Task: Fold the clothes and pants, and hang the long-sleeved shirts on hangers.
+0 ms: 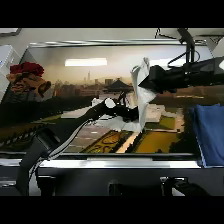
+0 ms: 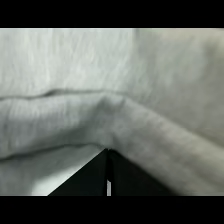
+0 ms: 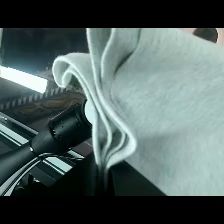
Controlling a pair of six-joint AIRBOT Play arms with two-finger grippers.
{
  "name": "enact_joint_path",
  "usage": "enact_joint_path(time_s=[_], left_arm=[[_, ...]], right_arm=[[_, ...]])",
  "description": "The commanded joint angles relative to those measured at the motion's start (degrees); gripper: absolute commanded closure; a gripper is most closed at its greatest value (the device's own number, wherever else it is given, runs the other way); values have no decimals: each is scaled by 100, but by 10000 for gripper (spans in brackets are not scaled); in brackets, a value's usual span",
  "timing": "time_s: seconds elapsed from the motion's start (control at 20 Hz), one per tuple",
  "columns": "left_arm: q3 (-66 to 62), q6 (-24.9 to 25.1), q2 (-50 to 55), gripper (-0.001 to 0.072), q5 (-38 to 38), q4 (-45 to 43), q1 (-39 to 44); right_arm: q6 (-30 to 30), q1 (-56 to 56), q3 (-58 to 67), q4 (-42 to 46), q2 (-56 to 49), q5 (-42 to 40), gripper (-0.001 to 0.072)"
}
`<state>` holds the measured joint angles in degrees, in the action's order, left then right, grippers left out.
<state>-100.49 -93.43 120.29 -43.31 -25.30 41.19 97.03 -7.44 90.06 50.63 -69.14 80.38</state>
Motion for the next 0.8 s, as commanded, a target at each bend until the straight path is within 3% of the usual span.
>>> enact_joint_path(time_s=[0.0,0.3,0.4,0.6,0.65,0.7,0.75], left_arm=[[-13,192,-42,683,15,15,-293],[-13,-24,-1508,684,-2192,-3550,-2527],[-13,74,-2225,683,-2616,-4081,-3303],[-13,219,-3606,682,-2664,-4164,-4511],[-13,267,-3840,682,-2649,-4162,-4664],[-11,378,-4026,682,-2638,-4166,-4760],[-11,424,-4177,682,-2640,-4164,-4822]], right_arm=[[125,-358,2,258,-455,-249,680],[184,-1491,2,212,-2098,-1388,679],[179,-1919,2,46,-2697,-1864,678],[179,-2562,2,-1056,-3657,-3001,677],[188,-2667,2,-1257,-3816,-3237,593],[249,-2741,2,-1499,-3954,-3414,196],[219,-2758,2,-1687,-4009,-3550,22]])
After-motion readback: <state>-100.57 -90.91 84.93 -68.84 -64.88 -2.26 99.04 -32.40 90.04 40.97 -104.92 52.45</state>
